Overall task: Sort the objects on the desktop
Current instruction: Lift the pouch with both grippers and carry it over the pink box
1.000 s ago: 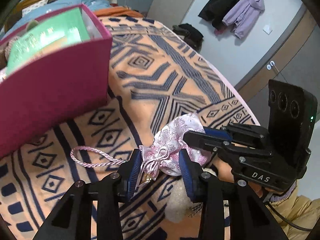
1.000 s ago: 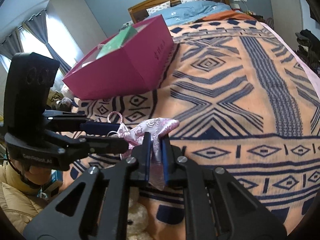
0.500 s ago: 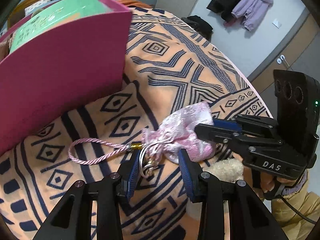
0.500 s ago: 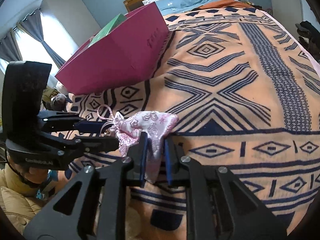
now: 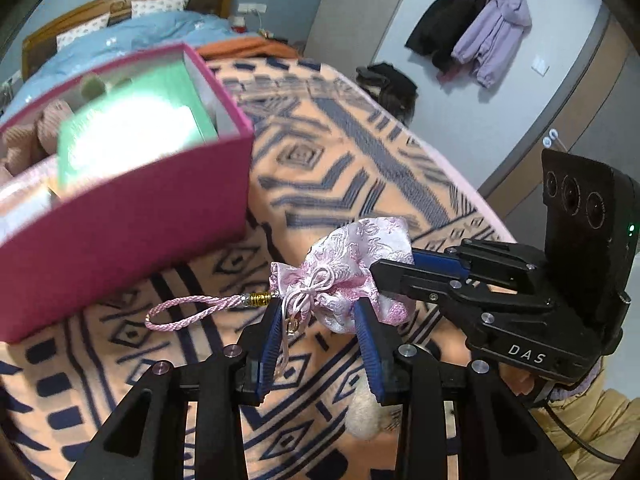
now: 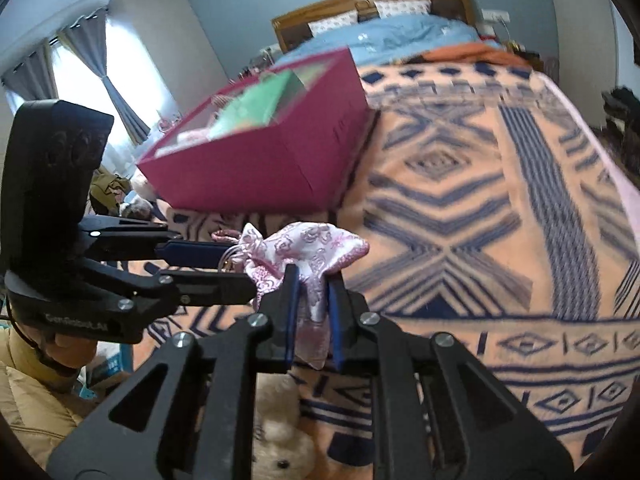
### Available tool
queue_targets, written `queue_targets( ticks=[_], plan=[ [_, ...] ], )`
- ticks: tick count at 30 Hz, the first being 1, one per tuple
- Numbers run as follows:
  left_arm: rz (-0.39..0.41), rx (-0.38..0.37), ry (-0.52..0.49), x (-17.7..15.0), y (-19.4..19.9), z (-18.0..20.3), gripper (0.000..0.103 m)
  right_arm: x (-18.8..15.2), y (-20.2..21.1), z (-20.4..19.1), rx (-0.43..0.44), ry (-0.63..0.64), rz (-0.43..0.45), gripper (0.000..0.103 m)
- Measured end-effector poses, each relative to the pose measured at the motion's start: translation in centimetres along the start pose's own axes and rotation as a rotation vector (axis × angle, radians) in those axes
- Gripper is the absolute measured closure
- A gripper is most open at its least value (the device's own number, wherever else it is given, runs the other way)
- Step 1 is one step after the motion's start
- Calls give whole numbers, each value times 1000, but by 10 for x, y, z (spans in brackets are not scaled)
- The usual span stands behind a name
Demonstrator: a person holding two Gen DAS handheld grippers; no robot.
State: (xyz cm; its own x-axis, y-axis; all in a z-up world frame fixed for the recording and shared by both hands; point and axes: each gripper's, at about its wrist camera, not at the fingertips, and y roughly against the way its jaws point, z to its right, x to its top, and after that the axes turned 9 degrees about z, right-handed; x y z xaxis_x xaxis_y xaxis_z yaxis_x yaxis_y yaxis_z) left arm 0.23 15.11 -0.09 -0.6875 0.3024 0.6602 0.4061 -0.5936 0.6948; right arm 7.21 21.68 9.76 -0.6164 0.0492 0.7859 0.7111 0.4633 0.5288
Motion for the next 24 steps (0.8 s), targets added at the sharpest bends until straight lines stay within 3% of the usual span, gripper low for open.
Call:
queue_targets(
  ticks=[14,24],
  plan=[
    [169,63,-21,32,68,-3,65,50,16,-45,69,131,115,86],
    [240,112,-21,51,94,-16,65,80,15,-69,114,192,168,86]
  ],
)
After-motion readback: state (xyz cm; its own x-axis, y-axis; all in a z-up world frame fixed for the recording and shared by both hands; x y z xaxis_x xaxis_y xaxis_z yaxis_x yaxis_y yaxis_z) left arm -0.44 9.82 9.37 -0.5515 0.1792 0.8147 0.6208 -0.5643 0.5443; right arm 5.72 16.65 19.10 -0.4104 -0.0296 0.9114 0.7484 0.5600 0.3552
